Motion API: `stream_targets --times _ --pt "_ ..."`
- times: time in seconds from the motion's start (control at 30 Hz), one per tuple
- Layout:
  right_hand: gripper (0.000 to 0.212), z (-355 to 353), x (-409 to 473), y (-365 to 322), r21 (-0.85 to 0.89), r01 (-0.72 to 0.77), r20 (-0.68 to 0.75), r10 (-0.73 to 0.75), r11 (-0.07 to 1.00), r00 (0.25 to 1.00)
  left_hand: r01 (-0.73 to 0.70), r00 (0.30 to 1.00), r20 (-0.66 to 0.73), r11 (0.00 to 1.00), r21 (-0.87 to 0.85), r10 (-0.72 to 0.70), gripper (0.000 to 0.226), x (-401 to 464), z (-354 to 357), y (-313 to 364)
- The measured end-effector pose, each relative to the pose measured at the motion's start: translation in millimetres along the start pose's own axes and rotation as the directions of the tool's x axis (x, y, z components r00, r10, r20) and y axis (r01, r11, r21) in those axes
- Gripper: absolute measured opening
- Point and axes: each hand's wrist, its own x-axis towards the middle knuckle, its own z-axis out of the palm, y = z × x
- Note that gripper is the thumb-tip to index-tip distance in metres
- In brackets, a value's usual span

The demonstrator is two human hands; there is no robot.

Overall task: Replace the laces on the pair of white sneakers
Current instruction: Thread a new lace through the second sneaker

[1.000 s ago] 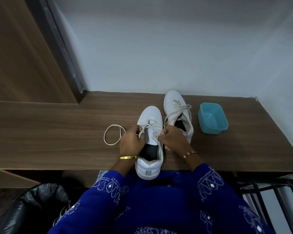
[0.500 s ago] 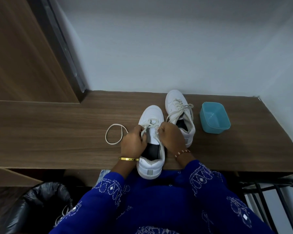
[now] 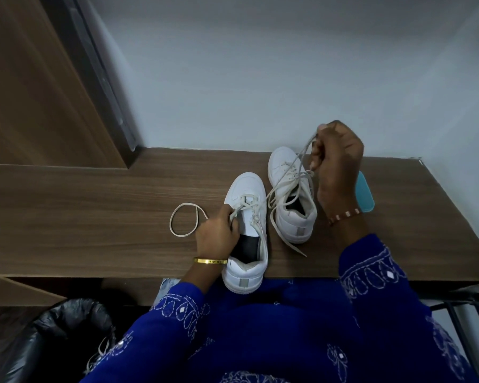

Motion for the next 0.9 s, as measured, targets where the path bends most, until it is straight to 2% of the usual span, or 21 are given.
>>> stream_targets --times 0.07,0.17,0.27,0.37,0.47,0.67,0.77,0.9 --pt "0.034 -1.2 -3.9 7.6 -0.096 -0.066 0.045 0.071 0.993 0.996 0.006 1.0 -0.002 1.0 -0.008 -0.006 0.019 -0.3 -0.5 -0.2" --pt "0.033 -3.1 -14.5 26.0 -0.402 -0.153 0.204 0.251 0.903 0.946 0.017 1.0 -0.001 1.0 -0.018 -0.017 0.019 -0.6 0.0 -1.2" --pt "0.028 -8.9 -27.4 46.5 -0.654 -0.111 0.331 0.415 0.749 0.847 0.031 1.0 0.001 0.999 -0.022 -0.031 0.02 0.2 0.8 -1.6" --pt "0.03 -14.7 -34.3 56.0 -0.735 -0.072 0.308 0.426 0.675 0.851 0.031 0.999 -0.008 0.999 -0.035 -0.031 0.019 0.0 1.4 -2.3" --pt "0.033 -14.5 -30.6 50.8 -0.672 -0.141 0.253 0.404 0.727 0.879 0.014 1.0 -0.014 0.999 -0.047 -0.015 0.021 -0.1 0.8 -3.0" --pt "0.03 1.2 -20.3 22.9 -0.324 -0.264 0.361 0.377 0.908 0.853 -0.147 0.988 -0.069 0.982 -0.12 0.139 0.022 2.6 -2.2 1.4" --pt "0.022 11.4 -15.0 3.2 -0.164 -0.275 0.418 0.319 0.947 0.851 -0.253 0.965 -0.137 0.937 -0.24 0.225 0.031 6.3 -8.0 11.0" --pt "0.022 22.6 -8.6 -17.2 -0.002 -0.3 0.482 0.263 0.954 0.835 -0.317 0.944 -0.071 0.824 -0.47 0.323 0.037 10.8 -17.7 37.1"
